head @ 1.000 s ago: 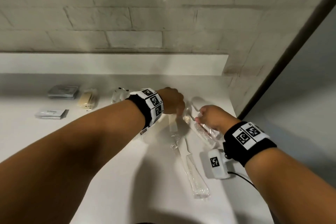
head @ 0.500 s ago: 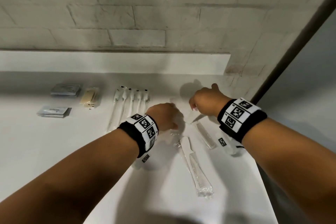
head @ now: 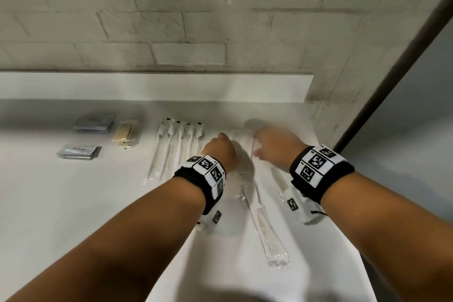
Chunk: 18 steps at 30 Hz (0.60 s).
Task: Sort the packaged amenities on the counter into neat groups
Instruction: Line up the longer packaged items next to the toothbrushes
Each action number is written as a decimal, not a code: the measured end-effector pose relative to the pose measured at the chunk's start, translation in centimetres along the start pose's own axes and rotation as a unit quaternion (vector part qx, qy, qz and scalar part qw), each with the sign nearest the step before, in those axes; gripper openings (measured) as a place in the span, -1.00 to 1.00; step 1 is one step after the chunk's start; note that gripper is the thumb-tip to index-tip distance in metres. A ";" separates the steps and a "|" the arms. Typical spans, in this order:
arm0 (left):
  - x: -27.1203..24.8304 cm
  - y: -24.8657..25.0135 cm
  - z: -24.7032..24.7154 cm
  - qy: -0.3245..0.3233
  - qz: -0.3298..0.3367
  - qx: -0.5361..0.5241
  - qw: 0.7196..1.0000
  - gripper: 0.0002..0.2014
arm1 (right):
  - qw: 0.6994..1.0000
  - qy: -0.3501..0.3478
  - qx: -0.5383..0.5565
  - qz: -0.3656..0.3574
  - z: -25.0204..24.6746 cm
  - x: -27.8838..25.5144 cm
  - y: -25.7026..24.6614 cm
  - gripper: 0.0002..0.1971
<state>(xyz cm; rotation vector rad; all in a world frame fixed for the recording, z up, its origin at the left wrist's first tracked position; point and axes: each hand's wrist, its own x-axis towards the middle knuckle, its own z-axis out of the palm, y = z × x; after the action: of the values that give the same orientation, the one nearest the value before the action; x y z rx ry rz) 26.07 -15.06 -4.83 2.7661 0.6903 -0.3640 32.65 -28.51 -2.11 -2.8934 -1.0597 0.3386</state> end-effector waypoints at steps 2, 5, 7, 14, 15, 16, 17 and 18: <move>0.0 0.1 -0.6 -0.039 -0.009 0.018 0.999 -0.46 | 0.999 -0.043 0.033 0.005 1.2 -0.6 0.1 -0.31; -0.6 0.8 -1.9 -0.108 0.009 0.018 0.994 -0.60 | 0.998 -0.057 0.035 0.016 2.9 -0.7 -0.1 -0.21; -1.1 1.4 -2.5 -0.147 -0.016 0.015 0.989 -0.61 | 0.996 -0.047 0.063 0.031 3.1 -0.7 -0.3 -0.21; -0.5 1.0 -2.1 -0.072 -0.007 -0.057 0.996 -0.61 | 0.997 -0.051 0.047 0.015 2.6 -0.9 -1.3 -0.27; -0.6 0.8 -1.9 -0.046 0.012 -0.045 0.998 -0.55 | 0.998 -0.056 0.039 0.011 2.5 -0.9 -1.5 -0.29; -0.6 0.5 -1.5 -0.018 0.030 -0.041 0.999 -0.49 | 0.997 -0.060 0.037 0.009 2.4 -1.0 -1.5 -0.31; -0.1 0.3 -1.0 -0.004 0.044 -0.045 0.998 -0.46 | 0.997 -0.064 0.037 0.008 2.3 -1.1 -1.4 -0.30; -0.1 0.0 -0.9 0.012 0.064 -0.042 0.997 -0.49 | 0.997 -0.067 0.033 0.006 2.2 -1.2 -1.3 -0.29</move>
<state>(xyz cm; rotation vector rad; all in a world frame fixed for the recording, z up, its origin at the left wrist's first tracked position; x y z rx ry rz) 26.18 -14.81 -3.99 2.7222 0.5193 -0.2693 30.44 -28.39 -3.85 -2.8534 -1.0265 0.5637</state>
